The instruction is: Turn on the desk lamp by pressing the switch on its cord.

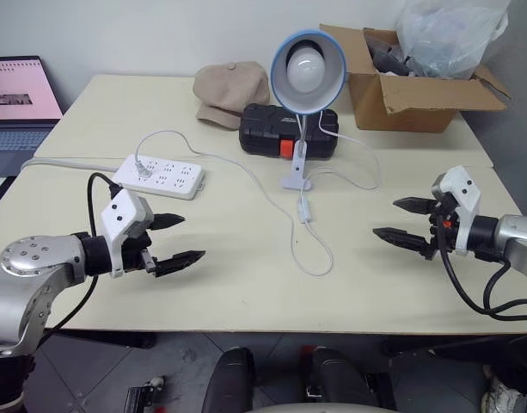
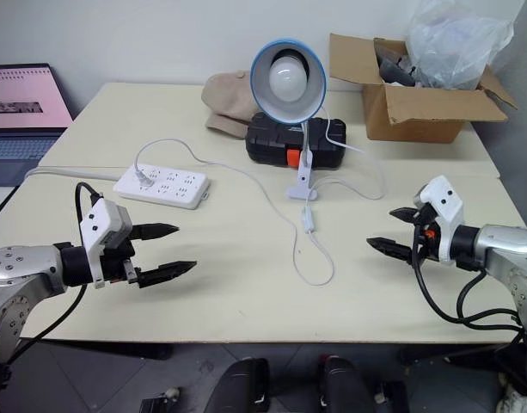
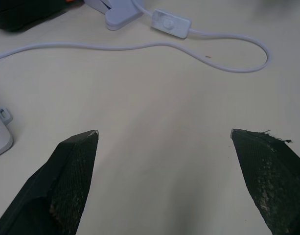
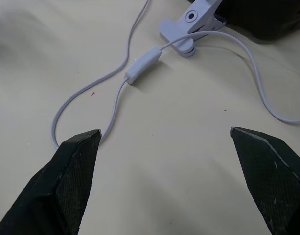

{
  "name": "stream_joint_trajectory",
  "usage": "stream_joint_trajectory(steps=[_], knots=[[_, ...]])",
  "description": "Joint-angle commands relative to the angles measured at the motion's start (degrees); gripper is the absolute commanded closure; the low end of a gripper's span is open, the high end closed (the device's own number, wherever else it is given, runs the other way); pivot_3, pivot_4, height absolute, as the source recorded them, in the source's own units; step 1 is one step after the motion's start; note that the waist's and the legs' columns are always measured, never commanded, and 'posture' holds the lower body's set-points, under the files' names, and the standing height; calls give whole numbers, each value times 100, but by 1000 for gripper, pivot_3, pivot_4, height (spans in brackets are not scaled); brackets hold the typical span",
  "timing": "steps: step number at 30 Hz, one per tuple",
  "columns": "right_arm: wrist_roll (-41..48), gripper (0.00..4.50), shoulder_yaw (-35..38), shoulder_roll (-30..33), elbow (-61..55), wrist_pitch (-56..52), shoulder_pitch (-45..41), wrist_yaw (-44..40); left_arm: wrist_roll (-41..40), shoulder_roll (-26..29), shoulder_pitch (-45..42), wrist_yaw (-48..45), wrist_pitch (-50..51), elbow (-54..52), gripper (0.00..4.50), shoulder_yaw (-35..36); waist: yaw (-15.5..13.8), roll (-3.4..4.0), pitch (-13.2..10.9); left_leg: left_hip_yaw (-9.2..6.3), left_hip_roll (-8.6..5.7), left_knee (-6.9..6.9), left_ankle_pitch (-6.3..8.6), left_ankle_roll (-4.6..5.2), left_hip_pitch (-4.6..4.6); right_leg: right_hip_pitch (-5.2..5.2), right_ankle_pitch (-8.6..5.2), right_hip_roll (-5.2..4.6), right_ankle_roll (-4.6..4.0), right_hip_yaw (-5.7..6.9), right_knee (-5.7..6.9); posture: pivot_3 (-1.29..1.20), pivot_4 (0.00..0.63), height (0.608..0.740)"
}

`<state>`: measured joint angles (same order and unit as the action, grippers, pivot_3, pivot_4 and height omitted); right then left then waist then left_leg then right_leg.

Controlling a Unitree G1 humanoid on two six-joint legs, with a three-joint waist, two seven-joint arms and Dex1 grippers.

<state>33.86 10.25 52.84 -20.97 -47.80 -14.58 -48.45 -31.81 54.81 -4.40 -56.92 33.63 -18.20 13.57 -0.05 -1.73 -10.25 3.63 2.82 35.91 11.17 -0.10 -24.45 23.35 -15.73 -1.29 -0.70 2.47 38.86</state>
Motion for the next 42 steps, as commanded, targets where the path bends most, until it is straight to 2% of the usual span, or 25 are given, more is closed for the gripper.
stream_joint_trajectory(steps=[1,7,11,14,26,34,42], knots=[[-77,67,141,40,25,208,-150,10,-274,9,-163,26,191,-245,0,214,0,0,0,0,0,0,0,0,0,0,0,0,0,0,0,0,150,740],[-154,67,36,-41,261,112,-467,191,-334,20,-211,160,362,-338,0,233,6,0,0,0,-1,1,0,0,0,0,1,0,2,-1,0,0,150,740],[-114,67,-76,-53,376,-25,-671,174,127,86,-98,266,64,-291,0,90,6,0,0,0,-1,1,0,0,0,0,1,1,2,-1,1,0,150,740],[-10,67,-125,-171,413,-253,-806,265,127,19,-75,261,56,-268,0,82,5,-1,0,2,-1,1,0,0,0,0,1,1,1,-2,1,0,150,740],[760,67,-145,-1275,517,-2197,-1815,1299,86,-185,-525,28,-49,-89,0,-332,6,-1,0,1,-1,3,0,0,-2,0,3,1,3,-2,4,0,150,740],[364,67,-433,-2432,1881,-3322,-3142,2321,297,-399,-732,-269,-492,44,0,-712,29,-1,0,6,0,5,-1,1,-1,5,7,5,6,-11,12,0,150,740],[-333,67,-1057,-3093,3747,-2854,-4170,2407,575,-571,-619,-276,-874,19,0,-1018,31,-1,0,13,-1,7,-1,2,-24,26,10,5,9,-16,11,0,150,740]])
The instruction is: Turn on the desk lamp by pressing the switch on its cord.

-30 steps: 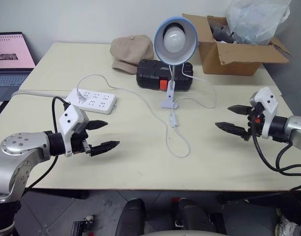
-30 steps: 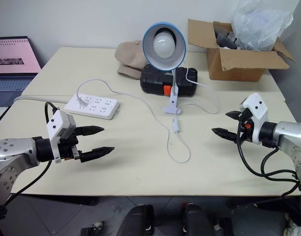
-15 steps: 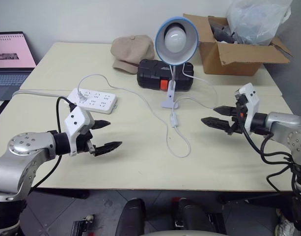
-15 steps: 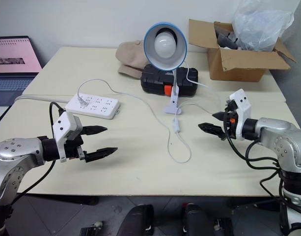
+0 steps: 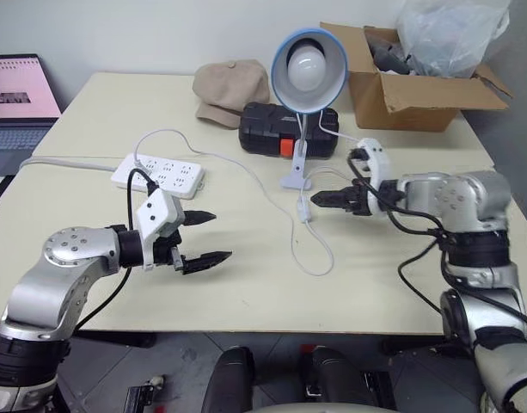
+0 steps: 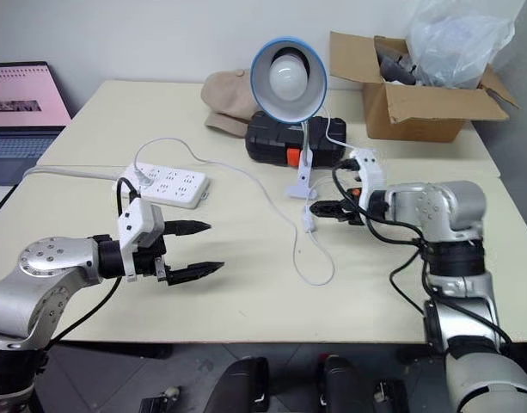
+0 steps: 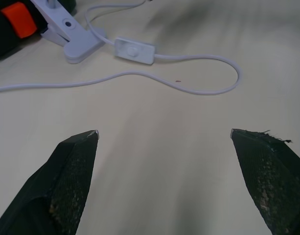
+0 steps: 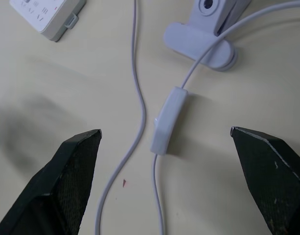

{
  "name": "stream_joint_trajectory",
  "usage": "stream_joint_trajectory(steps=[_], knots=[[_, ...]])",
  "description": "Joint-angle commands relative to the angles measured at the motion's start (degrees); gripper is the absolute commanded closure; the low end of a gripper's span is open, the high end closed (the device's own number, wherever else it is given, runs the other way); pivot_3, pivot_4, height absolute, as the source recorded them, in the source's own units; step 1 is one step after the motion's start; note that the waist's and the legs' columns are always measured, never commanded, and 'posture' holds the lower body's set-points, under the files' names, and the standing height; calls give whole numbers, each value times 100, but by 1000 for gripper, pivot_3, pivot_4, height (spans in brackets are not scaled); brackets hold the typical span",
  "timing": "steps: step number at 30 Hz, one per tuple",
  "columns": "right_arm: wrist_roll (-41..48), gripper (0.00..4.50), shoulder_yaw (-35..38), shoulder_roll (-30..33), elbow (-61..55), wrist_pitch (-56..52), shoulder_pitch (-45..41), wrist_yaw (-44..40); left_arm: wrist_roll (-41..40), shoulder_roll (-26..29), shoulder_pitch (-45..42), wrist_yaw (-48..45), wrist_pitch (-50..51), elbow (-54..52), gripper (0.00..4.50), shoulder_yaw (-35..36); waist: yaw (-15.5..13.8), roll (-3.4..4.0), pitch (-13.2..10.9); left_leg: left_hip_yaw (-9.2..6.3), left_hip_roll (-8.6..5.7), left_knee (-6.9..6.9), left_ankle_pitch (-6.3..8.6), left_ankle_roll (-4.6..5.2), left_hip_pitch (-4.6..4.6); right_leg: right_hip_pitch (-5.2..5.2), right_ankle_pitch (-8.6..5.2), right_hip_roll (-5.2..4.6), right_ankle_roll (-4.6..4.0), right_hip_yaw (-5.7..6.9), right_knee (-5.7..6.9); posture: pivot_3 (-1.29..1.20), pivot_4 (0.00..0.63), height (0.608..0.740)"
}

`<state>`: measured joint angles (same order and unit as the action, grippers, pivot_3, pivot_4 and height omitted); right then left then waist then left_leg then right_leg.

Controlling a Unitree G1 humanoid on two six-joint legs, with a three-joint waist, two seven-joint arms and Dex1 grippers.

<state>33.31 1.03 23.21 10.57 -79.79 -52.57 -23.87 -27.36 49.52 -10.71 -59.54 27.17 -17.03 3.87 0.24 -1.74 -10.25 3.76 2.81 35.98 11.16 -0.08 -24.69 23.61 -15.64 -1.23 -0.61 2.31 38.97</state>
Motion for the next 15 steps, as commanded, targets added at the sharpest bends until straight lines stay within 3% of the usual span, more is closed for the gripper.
stream_joint_trajectory(steps=[1,15], knots=[[-367,67,-231,-207,843,447,-476,-96,176,-62,21,-4,-272,-102,0,-85,1,0,0,1,-1,0,0,0,0,1,0,0,0,-1,0,0,150,740],[-1182,67,-652,-763,3016,1545,-1379,-804,386,-239,72,106,-422,-117,0,-160,19,0,0,2,2,0,0,1,-6,9,2,3,-1,-2,3,0,150,740]])
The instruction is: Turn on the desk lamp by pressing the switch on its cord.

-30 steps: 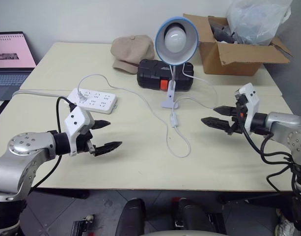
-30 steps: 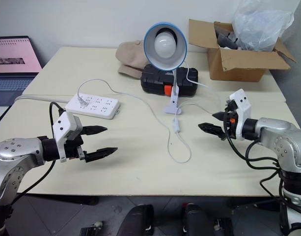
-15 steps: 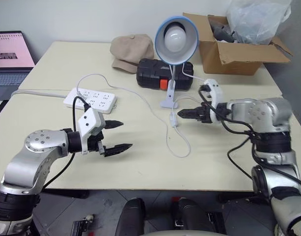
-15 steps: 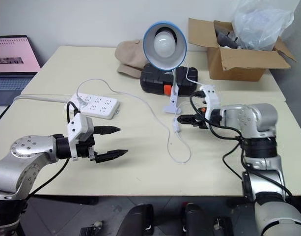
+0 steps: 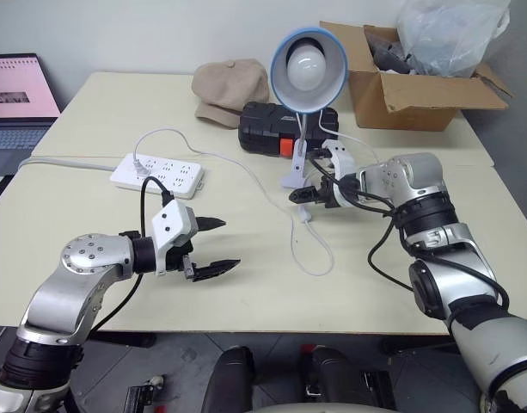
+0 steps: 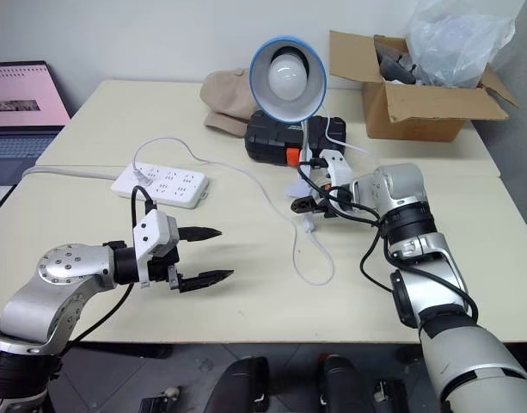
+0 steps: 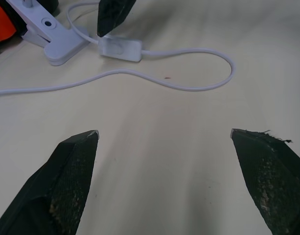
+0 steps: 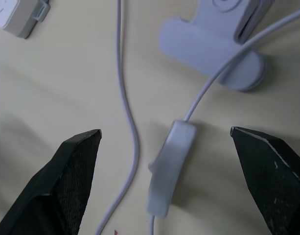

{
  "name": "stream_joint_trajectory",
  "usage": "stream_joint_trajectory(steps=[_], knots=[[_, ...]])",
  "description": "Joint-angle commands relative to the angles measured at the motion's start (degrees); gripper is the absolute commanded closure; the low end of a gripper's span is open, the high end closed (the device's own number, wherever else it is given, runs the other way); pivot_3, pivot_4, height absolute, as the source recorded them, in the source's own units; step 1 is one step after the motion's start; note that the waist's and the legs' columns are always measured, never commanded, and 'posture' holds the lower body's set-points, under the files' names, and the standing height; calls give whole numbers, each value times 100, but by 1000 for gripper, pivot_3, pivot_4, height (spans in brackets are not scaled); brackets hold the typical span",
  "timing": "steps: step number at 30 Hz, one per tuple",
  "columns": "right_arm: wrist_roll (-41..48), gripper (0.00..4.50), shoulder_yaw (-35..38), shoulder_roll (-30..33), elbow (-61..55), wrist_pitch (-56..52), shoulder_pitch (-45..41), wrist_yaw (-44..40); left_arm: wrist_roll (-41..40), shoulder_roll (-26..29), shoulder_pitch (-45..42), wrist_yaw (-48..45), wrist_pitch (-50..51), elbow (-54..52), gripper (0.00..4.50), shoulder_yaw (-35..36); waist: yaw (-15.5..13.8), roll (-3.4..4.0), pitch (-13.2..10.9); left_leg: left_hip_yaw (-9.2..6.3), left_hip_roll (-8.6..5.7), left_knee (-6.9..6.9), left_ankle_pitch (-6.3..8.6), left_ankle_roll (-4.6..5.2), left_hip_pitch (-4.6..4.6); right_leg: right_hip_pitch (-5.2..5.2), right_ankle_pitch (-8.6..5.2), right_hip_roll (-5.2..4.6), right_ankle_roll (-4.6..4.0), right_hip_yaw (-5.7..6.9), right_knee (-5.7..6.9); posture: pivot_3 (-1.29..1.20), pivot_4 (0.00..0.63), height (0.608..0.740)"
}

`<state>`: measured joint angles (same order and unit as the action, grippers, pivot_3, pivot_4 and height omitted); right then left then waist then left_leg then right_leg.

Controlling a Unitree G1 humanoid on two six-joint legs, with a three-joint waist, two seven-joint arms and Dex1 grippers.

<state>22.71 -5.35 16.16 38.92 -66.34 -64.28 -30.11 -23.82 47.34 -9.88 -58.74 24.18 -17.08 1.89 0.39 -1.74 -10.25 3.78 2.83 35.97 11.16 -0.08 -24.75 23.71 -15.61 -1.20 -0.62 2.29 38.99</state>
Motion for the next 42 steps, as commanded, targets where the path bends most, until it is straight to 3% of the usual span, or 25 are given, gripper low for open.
stream_joint_trajectory(steps=[1,15,25,34,42], knots=[[-158,67,-22,-84,244,232,-238,-218,41,-22,-14,26,-130,-106,0,37,6,0,0,1,0,0,0,0,0,0,0,0,0,-1,0,0,150,740],[-681,67,-33,-344,900,700,-424,-567,96,-3,-5,19,-200,-36,0,61,15,0,0,1,1,0,0,0,0,1,3,0,-4,0,2,0,150,740],[-898,1984,187,-475,1605,1272,-567,-484,145,-9,59,62,-200,-87,0,47,53,0,0,0,2,0,0,0,0,1,14,0,-22,0,4,0,150,740],[-965,4004,379,-489,1818,1423,-566,-515,132,-10,21,51,-171,-68,0,50,99,0,0,-1,1,0,0,0,0,0,14,0,-23,0,4,0,150,740],[-647,4089,787,-311,1006,1158,-334,-541,-277,-149,-434,243,377,43,0,285,97,0,0,-1,-1,4,-1,0,0,-2,18,-2,-18,0,4,0,150,740]])
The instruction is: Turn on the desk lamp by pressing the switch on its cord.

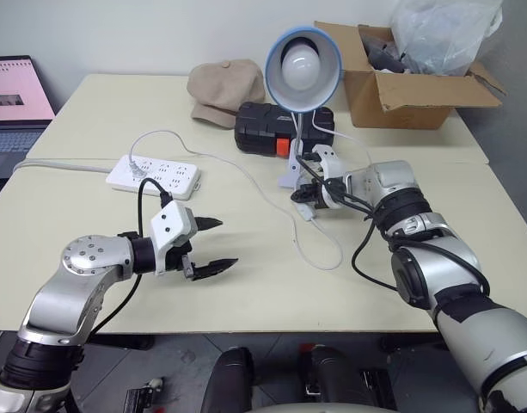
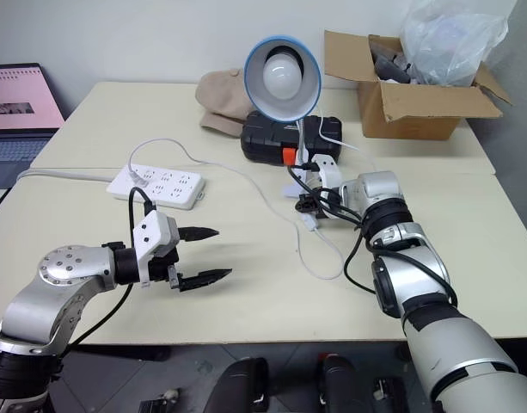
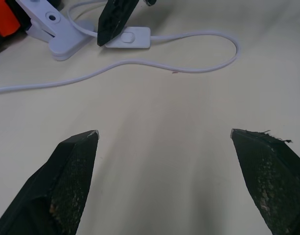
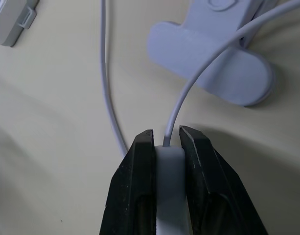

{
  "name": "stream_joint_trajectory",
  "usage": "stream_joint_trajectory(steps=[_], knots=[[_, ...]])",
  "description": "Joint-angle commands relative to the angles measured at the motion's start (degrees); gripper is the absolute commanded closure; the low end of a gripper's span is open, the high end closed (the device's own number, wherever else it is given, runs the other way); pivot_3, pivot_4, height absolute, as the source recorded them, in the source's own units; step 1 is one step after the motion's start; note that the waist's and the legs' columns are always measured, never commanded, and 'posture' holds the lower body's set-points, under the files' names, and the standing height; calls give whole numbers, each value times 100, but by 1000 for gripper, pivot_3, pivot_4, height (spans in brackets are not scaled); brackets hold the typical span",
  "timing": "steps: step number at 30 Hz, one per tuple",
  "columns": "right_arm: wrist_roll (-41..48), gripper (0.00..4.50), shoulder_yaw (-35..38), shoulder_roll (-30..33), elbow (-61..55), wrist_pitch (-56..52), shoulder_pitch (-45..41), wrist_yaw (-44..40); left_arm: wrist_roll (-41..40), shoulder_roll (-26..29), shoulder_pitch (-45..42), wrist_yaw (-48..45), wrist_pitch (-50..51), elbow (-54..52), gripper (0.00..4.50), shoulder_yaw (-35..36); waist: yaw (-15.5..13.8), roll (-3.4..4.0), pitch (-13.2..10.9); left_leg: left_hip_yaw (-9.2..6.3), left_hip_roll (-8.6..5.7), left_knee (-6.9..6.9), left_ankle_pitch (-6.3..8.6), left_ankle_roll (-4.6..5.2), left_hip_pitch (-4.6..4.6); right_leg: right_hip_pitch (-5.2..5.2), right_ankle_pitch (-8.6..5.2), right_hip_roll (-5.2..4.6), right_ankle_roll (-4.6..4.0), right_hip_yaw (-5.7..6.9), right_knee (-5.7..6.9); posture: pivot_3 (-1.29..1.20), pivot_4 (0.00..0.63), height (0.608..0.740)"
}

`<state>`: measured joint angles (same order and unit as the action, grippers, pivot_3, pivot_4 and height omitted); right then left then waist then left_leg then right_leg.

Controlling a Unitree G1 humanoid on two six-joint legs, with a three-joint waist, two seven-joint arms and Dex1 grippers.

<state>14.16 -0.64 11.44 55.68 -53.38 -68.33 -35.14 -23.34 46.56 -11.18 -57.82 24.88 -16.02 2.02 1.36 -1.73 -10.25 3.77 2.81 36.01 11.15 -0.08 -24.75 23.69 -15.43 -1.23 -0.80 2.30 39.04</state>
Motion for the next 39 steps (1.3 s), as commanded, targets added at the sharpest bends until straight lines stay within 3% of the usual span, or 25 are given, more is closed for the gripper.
stream_joint_trajectory(steps=[1,9,17,25,31,39], knots=[[265,4094,381,195,-913,-184,156,-10,-444,-110,-400,191,453,-68,0,319,1,0,0,0,0,0,0,0,0,0,0,0,0,0,0,0,150,740],[1644,4097,1317,260,-4151,-872,1499,-218,-1406,-409,-1369,346,1660,58,0,423,15,0,0,-3,0,-2,0,-1,-2,-1,-2,2,6,1,-1,0,150,740],[3185,4097,2102,111,-5847,-1911,2247,-3,-1997,-907,-2127,157,2434,547,0,51,18,0,0,-7,0,4,-1,-2,2,-7,-12,3,29,5,4,0,150,740],[4310,4098,2387,-33,-6436,-2604,2413,445,-2721,-1484,-2540,-124,3059,828,0,50,28,0,0,-11,-1,6,-1,-1,4,-10,-12,4,29,3,3,0,150,740],[4722,4099,2390,-47,-6549,-2642,2468,842,-3139,-1896,-2612,200,3330,928,0,231,25,0,0,-12,-3,7,-1,-1,4,-12,-11,3,29,2,2,0,150,740],[5097,4099,2215,111,-6651,-2606,2543,1105,-3078,-2371,-2607,496,3182,1091,0,180,24,-1,0,-12,-4,8,-2,-1,4,-14,-11,4,30,2,2,0,150,740]])
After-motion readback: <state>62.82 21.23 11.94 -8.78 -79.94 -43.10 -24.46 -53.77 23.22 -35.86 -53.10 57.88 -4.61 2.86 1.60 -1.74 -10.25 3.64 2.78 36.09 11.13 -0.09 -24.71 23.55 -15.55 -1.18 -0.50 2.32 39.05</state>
